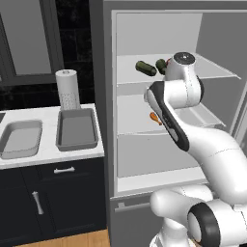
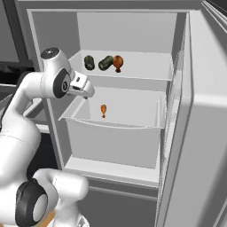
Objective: Place one cucumber and one chicken drumstick in each tupperware on the nearby counter, to pack two identical lunches.
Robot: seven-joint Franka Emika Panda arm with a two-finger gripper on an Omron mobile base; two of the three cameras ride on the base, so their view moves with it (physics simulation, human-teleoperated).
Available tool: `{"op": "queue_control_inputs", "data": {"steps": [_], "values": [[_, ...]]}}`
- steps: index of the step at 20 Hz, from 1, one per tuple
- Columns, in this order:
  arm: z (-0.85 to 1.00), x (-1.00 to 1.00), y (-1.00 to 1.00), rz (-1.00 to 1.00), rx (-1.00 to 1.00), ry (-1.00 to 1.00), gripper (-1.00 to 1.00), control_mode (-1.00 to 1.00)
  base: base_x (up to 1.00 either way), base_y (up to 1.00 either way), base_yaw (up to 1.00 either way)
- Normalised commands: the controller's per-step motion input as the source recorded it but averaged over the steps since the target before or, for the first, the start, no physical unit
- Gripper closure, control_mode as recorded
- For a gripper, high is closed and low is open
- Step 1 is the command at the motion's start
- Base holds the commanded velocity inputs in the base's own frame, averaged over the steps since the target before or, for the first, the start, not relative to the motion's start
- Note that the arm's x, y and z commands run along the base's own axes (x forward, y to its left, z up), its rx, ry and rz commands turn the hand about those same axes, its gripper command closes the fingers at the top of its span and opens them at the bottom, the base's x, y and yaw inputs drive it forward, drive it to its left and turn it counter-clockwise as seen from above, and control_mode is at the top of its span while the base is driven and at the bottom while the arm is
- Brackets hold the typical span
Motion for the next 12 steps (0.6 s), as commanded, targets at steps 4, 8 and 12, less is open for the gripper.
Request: {"op": "queue_control_inputs", "data": {"steps": [4, 8, 12], "values": [[0.22, -0.14, 0.00, 0.00, 0.00, -0.34, -1.00, -1.00, 0.00, 0.00, 0.00], [0.65, 0.00, 0.10, 0.00, 0.00, -0.15, -1.00, -1.00, 0.00, 0.00, 0.00], [0.27, 0.00, 0.06, 0.00, 0.00, 0.00, -1.00, -1.00, 0.00, 0.00, 0.00]]}}
